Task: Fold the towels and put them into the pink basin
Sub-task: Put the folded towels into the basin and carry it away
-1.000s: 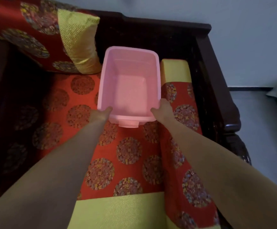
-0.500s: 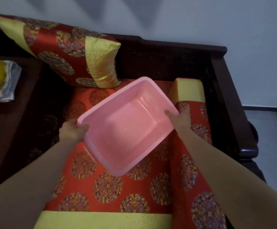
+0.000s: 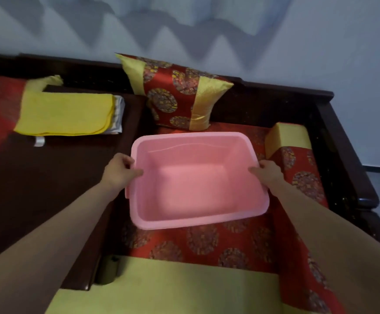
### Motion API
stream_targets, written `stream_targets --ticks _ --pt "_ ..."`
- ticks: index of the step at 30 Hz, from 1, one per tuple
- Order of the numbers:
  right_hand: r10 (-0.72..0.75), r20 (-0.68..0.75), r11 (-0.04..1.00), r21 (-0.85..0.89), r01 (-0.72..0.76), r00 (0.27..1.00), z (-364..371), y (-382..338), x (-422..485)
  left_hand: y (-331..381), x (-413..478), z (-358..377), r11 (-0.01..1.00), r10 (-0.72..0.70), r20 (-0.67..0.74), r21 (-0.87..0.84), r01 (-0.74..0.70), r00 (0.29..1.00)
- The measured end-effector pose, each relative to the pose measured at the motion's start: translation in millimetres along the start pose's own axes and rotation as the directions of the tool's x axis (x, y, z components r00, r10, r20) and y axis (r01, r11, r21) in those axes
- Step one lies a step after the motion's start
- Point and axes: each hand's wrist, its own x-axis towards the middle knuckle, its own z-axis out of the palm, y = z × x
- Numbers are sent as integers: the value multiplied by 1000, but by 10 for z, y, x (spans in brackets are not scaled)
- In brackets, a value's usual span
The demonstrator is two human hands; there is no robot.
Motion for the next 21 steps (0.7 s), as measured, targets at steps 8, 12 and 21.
stream_targets --ticks 8,12,21 --pt "-11 -66 999 42 14 998 -182 -783 -790 -80 -59 -896 986 -127 -33 -116 122 991" --pt "-61 -53 996 67 64 997 -131 -1256 -863 -80 129 -1389 980 -95 -63 -180 83 993" --pt "-93 -40 989 112 96 995 460 -2446 -1077 -563 568 -2609 985 -43 -161 -171 15 986"
